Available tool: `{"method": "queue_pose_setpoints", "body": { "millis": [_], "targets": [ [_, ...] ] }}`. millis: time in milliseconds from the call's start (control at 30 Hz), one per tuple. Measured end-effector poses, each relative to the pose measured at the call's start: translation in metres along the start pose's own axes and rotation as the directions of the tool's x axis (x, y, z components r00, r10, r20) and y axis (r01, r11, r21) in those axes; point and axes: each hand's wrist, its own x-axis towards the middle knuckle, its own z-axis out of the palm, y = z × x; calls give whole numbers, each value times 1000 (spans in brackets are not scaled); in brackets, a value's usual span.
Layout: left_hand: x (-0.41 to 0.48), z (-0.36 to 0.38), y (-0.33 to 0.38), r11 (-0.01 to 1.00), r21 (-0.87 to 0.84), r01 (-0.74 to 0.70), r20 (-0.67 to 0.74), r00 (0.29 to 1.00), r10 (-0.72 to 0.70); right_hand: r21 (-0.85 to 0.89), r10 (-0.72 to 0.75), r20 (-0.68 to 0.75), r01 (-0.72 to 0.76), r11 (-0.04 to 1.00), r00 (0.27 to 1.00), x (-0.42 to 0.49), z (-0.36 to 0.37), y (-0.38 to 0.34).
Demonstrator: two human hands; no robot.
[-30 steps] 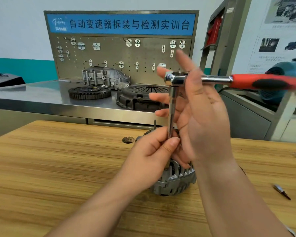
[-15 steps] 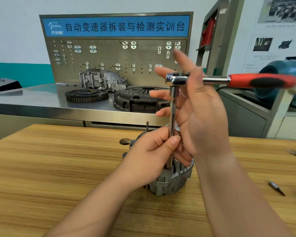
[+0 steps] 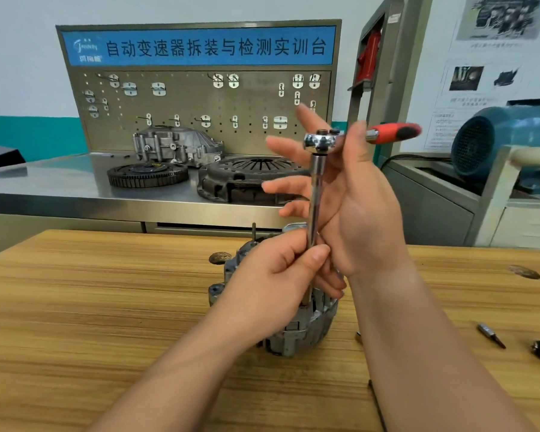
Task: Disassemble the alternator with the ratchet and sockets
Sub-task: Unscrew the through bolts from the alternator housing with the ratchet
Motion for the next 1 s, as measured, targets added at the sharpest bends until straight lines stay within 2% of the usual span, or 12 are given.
{"method": "queue_pose_setpoints", "body": {
  "millis": [133, 200, 267, 367, 433, 467, 600, 700, 800, 900, 967, 1000],
  "targets": [
    [-1, 1, 0, 999, 31, -19, -38, 999, 20, -126, -231, 14, 231, 965, 973, -1, -1, -7],
    [-1, 1, 0, 998, 57, -37, -29, 999, 39, -164, -253, 63, 260, 952, 965, 0, -1, -11],
    [-3, -2, -1, 998, 26, -56, -2, 998, 56, -111, -225, 59, 230, 967, 973, 0, 1, -10],
    [-5, -8, -1, 997, -35, -69, 43, 997, 70, 20, -74, 3, 74, 997, 997, -1, 5, -6],
    [-6, -9, -2, 996, -40, -75, 57, 995, 77, 13, -6, -20, 6, 1000, 1000, -2, 6, -4],
    [-5, -10, -2, 996, -47, -71, 53, 996, 73, -21, -19, -29, 18, 1000, 999, -3, 6, -2],
    [-3, -11, -8, 998, -10, -63, 29, 998, 64, -236, -266, 20, 263, 935, 964, -3, 7, -6],
    [-4, -10, -8, 998, -9, -65, 49, 997, 66, -304, -318, 122, 340, 890, 940, -3, 4, -11],
    [-5, -12, -5, 996, -65, -66, 86, 994, 72, -218, -261, 96, 276, 936, 961, -2, 6, -7],
    [-6, -14, -4, 995, -73, -70, 113, 991, 78, -53, -88, 33, 90, 994, 996, -3, 6, -2],
    [-5, -13, -5, 996, -66, -61, 98, 993, 68, -68, -44, 16, 45, 997, 999, -3, 7, 1],
    [-5, -12, -5, 996, -66, -60, 83, 994, 66, -116, -68, 9, 69, 991, 998, -3, 8, 1]
  ]
}}
